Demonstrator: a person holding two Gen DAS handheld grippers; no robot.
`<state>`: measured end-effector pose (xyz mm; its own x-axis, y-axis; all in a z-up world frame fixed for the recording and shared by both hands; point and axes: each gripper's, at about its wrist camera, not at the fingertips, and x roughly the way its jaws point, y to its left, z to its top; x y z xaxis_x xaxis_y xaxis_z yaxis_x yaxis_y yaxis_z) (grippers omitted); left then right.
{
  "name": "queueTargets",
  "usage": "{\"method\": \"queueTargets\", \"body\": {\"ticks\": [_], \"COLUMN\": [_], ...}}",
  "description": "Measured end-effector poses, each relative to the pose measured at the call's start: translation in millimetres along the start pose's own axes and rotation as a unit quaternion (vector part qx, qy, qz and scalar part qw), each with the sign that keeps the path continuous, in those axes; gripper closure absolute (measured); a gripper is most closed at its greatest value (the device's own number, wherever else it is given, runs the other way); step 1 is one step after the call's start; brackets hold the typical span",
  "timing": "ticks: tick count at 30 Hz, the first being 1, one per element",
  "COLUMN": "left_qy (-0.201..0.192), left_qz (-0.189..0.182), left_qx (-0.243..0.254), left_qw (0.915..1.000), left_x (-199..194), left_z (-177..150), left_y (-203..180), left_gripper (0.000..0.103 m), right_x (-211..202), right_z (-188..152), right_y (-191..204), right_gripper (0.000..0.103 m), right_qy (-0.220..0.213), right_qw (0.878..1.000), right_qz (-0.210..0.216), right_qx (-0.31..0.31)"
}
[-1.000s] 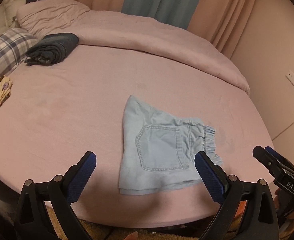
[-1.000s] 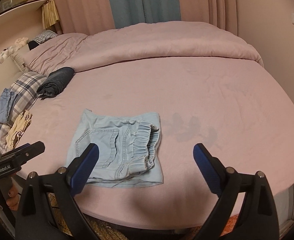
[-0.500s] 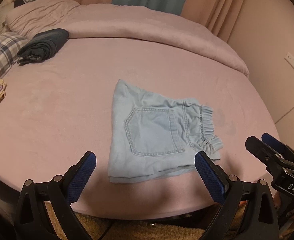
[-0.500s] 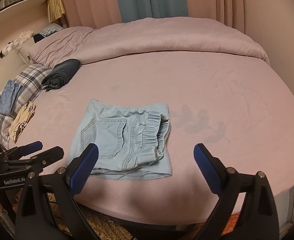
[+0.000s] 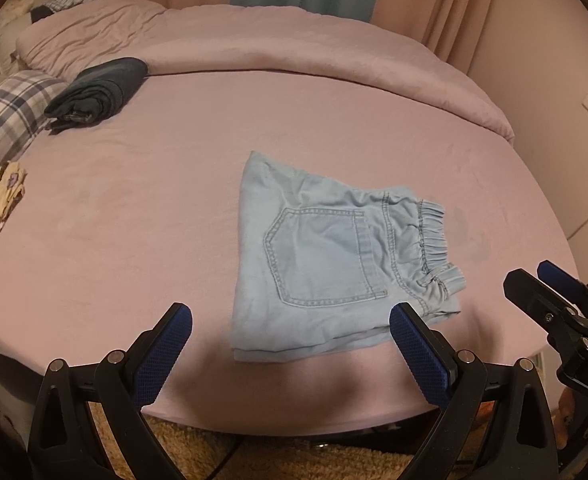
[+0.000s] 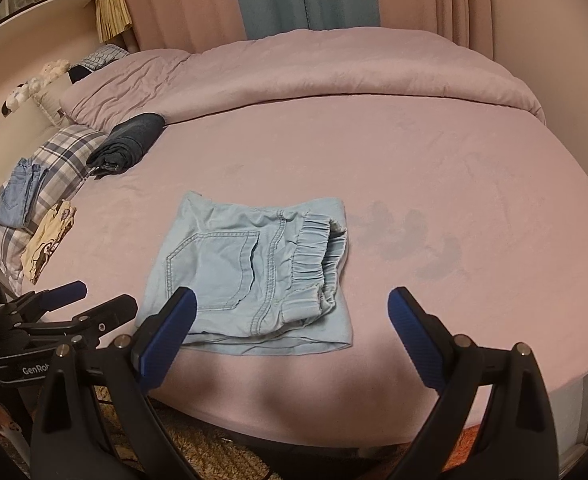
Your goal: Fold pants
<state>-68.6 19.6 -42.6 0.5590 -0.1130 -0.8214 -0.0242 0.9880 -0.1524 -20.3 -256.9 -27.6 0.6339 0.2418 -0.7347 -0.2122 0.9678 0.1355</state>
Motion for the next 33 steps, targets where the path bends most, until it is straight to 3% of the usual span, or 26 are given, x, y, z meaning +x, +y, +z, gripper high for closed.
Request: {"method": "queueTargets", "body": {"ticks": [11,33], "left_qy": [0.002,0.0], "left_qz": [0.005,-0.002], "left_qx": [-0.008,0.0], "left_qw": [1.0,1.0], "left_x": [1,-1], "left_z": [1,1], "left_y": [16,10], "left_gripper": [0.004,0.004], "right_x": [2,4], "right_z": [-1,-2], "right_y": [6,4], "right_gripper": [0.006,0.005], "right_qy": [0.004,0.007], "right_qw": [1.0,1.0], "right_qz": [0.002,-0.018], "right_qx": [-0.003,0.003]}}
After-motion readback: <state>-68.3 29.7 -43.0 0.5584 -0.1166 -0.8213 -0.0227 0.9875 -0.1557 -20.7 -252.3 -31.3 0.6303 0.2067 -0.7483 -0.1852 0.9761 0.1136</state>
